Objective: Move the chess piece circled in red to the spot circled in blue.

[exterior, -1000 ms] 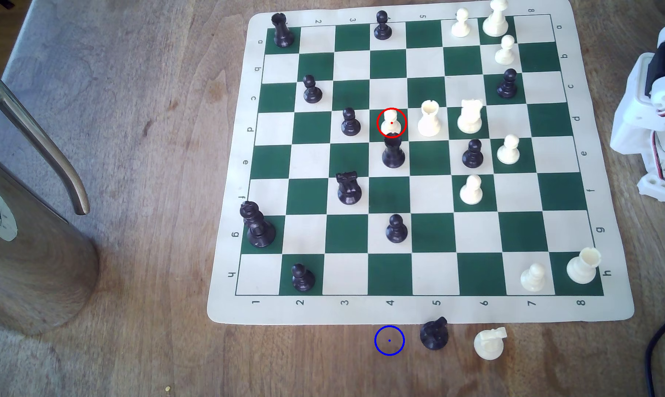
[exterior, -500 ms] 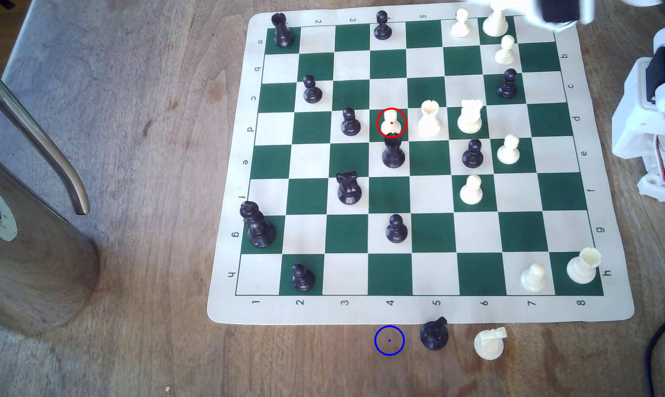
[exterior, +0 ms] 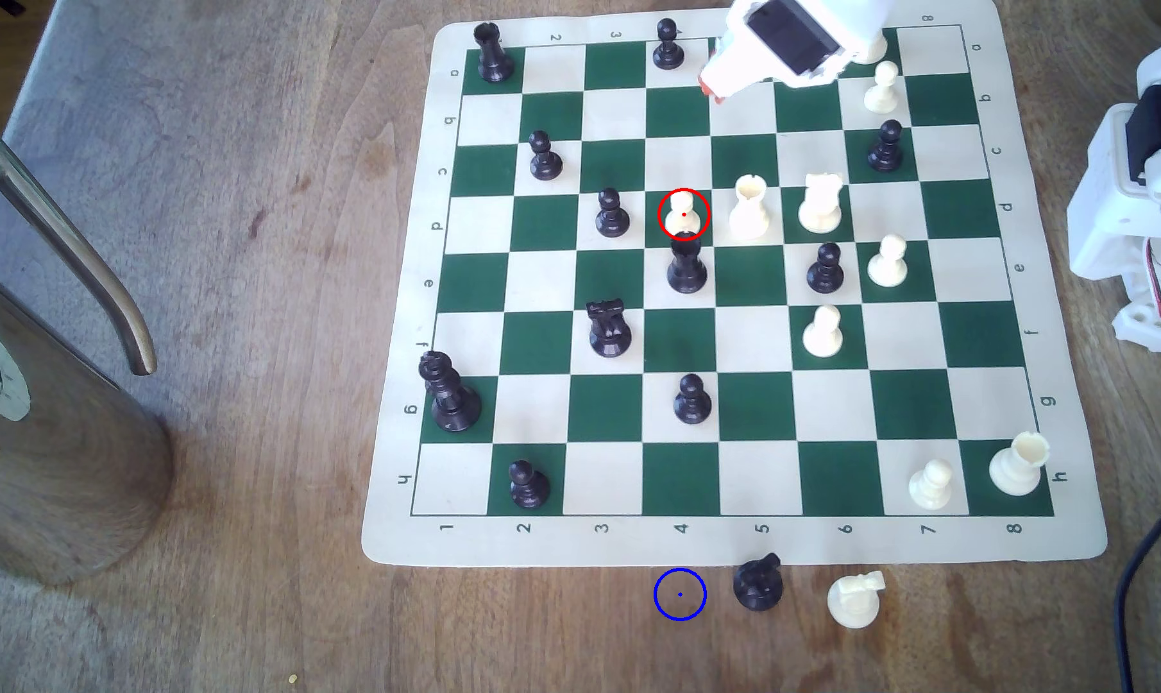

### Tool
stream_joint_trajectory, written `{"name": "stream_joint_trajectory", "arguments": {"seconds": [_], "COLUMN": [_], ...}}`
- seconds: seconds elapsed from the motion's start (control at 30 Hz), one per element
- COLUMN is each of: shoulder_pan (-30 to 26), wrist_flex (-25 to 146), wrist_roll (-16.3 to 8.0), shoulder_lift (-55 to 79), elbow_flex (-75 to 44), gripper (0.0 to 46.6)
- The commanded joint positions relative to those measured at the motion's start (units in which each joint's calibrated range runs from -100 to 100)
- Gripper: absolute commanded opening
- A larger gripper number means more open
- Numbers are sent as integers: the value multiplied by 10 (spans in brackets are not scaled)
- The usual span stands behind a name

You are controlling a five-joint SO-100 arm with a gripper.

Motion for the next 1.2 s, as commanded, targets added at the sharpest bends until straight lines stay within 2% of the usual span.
{"name": "stream_joint_trajectory", "arguments": {"seconds": [0.0, 0.1, 0.3, 0.67, 0.77, 0.93, 1.17], "shoulder_pan": [18, 36, 43, -7, -6, 10, 13], "wrist_flex": [37, 40, 44, 7, 7, 3, -3], "wrist_roll": [-22, -42, -58, -74, -74, -72, -68], "shoulder_lift": [66, 127, 191, 252, 270, 294, 317], "elbow_flex": [-100, -119, -132, -162, -173, -181, -192], "gripper": [3, 17, 77, 67, 71, 107, 113]}}
